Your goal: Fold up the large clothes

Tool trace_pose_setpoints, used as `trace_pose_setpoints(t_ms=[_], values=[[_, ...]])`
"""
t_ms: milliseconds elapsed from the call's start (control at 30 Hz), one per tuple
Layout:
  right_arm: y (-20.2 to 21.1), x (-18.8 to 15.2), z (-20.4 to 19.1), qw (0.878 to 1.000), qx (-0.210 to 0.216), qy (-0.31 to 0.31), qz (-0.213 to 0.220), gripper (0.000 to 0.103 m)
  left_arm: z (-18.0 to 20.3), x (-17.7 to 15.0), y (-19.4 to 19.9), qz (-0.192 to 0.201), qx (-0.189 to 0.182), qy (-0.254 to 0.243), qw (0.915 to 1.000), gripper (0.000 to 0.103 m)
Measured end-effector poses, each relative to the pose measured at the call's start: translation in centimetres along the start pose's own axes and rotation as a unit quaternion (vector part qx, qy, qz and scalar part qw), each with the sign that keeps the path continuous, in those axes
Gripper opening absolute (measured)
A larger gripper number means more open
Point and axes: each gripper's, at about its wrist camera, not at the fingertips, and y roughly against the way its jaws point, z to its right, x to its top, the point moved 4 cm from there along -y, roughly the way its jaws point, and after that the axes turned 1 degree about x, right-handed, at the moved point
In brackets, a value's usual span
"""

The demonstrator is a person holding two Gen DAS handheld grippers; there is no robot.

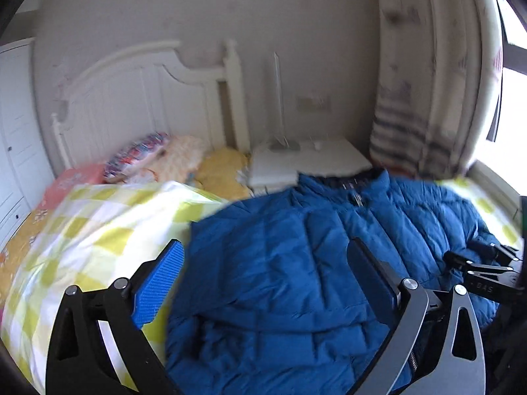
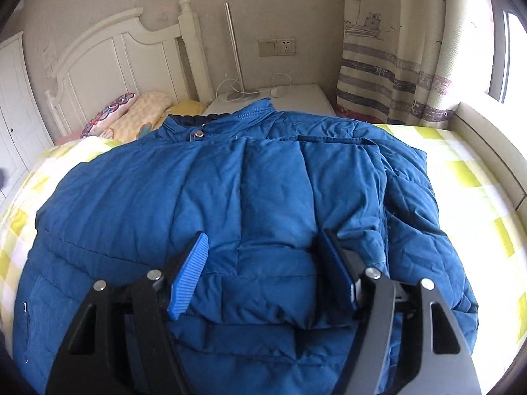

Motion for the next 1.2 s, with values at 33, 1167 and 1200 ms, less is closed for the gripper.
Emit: trace_pose_setpoints(t_ms=[33, 1167, 1200], values=[[0.1, 0.0, 0.0, 1.000, 0.003, -0.003, 0.001, 0.069, 0.4, -0.1, -2.1, -0.031, -0.004, 0.000, 0.9995, 0.097], [0.4, -0.3, 0.7, 0.999, 0.042, -0.032, 0.009, 0.068, 1.8, 2.7, -13.2, -0.133, -0.039, 0.028, 0.9900, 0.099], [0.4, -0.4, 0.7, 0.999, 0.041, -0.032, 0.008, 0.068, 0.8, 1.6, -14.2, -0.152, -0.018, 0.023, 0.9879, 0.099]])
